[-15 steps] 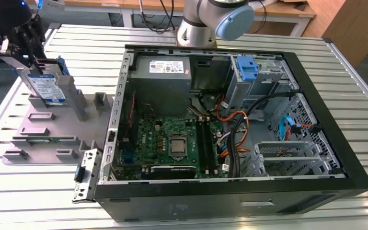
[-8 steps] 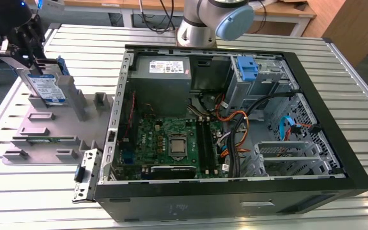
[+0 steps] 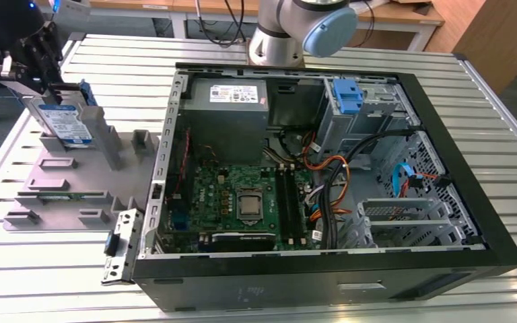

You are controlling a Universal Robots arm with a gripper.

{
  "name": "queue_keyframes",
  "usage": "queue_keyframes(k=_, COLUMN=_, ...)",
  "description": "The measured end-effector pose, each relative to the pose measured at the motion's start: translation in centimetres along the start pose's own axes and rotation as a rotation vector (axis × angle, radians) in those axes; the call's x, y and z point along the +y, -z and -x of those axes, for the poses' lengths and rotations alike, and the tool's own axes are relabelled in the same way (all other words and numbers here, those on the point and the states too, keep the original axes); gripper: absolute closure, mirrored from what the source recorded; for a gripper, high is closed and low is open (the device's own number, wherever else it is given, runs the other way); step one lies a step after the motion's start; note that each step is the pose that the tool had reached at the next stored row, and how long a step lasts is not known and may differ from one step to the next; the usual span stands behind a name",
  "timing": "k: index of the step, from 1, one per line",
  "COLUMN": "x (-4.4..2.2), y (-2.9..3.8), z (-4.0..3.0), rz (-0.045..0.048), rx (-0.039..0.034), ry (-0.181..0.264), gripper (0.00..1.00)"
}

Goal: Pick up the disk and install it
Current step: 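Pick up the disk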

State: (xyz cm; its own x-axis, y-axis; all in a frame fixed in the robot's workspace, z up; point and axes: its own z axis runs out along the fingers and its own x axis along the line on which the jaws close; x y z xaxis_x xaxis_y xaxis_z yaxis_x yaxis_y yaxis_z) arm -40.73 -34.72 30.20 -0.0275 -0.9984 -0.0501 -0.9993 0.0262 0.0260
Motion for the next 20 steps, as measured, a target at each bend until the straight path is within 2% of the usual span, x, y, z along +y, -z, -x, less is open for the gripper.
queue_keyframes(k=9, x=0.0, y=0.0, z=-0.06, rz=0.0, rx=0.0, ry=0.0, gripper=0.64)
queue_keyframes(k=10, x=0.0, y=0.0, z=-0.07, rz=0.0, rx=0.0001, ry=0.0, gripper=0.63)
queue_keyframes(k=11, x=0.0, y=0.01, z=-0.07, rz=0.0, rx=0.0001, ry=0.0, gripper=0.57)
queue_keyframes(k=13, x=0.0, y=0.0, z=-0.09, rz=0.0, rx=0.0, ry=0.0, gripper=0.57)
queue_keyframes(k=14, x=0.0, y=0.01, z=-0.09, rz=0.0, rx=0.0, ry=0.0, gripper=0.51)
queue_keyframes(k=20, x=0.0, y=0.08, z=0.08, rz=0.0, rx=0.0001, ry=0.0, gripper=0.51)
